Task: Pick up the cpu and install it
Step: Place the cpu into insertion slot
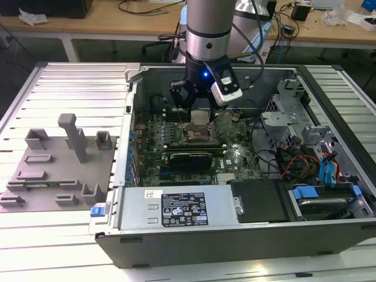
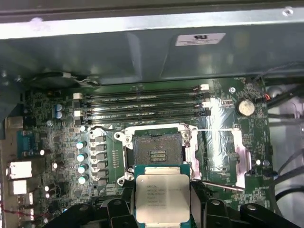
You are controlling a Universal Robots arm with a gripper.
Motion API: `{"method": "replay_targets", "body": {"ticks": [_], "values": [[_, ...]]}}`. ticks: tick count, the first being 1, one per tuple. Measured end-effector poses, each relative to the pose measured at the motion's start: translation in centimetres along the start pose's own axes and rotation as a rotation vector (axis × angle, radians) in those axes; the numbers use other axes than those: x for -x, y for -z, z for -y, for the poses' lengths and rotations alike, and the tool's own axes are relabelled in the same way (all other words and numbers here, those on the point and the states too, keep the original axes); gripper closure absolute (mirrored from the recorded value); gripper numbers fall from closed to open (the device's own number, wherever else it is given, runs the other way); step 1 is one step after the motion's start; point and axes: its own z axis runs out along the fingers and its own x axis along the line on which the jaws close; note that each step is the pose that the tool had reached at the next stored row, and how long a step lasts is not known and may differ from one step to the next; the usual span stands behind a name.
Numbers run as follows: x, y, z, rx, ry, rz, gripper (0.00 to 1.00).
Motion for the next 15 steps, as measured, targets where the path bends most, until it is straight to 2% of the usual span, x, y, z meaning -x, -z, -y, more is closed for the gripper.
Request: {"method": "replay_targets", "body": {"ticks": [1,3,5,8,15], "values": [[0.0,-0.01,0.0,-0.0008,-0.029,0.0013,0.45],[0.0,-0.04,0.0,-0.0037,-0.131,0.0059,0.45],[0.0,-0.06,0.0,-0.0058,-0.203,0.0092,0.45],[0.0,-0.08,0.0,-0.0076,-0.267,0.012,0.45],[0.0,-0.13,0.01,-0.0108,-0.379,0.0171,0.45]]}}
